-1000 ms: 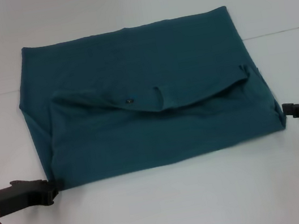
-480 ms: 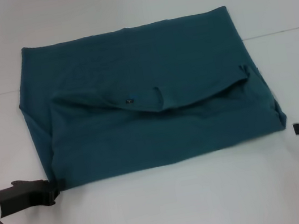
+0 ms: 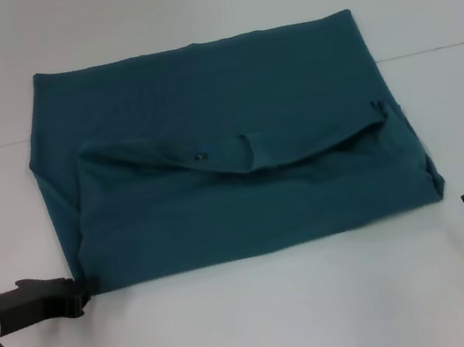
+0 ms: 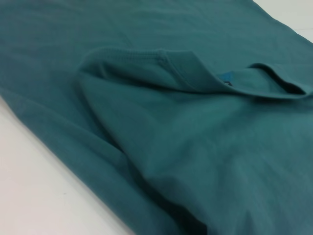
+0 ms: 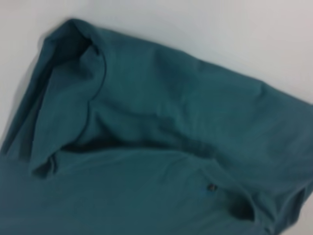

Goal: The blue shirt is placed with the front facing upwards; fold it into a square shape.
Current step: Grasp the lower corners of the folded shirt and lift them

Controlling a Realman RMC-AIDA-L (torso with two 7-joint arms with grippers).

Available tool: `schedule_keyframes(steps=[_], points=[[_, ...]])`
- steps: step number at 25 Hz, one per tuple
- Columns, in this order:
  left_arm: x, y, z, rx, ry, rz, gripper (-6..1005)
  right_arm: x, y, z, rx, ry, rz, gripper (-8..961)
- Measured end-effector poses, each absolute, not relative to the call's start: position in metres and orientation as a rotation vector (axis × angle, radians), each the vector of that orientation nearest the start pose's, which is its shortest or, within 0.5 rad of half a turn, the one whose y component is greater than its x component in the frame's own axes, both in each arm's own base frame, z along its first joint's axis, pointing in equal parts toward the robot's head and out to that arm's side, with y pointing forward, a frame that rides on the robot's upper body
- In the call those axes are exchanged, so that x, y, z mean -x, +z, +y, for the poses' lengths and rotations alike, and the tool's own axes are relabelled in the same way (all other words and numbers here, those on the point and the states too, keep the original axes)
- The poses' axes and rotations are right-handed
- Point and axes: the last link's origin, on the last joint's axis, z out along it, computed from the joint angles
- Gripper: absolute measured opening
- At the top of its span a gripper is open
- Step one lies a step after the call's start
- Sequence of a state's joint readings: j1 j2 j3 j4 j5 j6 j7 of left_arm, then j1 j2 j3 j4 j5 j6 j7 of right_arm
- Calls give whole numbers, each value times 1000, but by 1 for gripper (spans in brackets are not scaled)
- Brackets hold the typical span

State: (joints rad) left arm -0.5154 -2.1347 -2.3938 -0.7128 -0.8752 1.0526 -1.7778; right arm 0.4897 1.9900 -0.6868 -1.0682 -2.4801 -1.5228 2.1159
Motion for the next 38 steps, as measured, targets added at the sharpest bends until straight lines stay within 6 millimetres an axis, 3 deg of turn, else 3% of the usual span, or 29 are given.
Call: schedule_keyframes(steps=[2,8,21,27,38], points=[[319,-17,358,2338,-202,-1088,34,-297,108,352,2362,-63,1256,915],[322,-17,355,2335,-199,-1089,35,-287,115,363,2350,-80,1240,915],[327,-15,351,2331,-188,-1096,35,-316,83,369,2342,-75,1237,916],[327,-16,351,2335,-187,-1094,35,-314,70,371,2366,-55,1228,916],[326,-16,352,2339,-184,-1090,36,-304,68,377,2388,-7,1200,916]])
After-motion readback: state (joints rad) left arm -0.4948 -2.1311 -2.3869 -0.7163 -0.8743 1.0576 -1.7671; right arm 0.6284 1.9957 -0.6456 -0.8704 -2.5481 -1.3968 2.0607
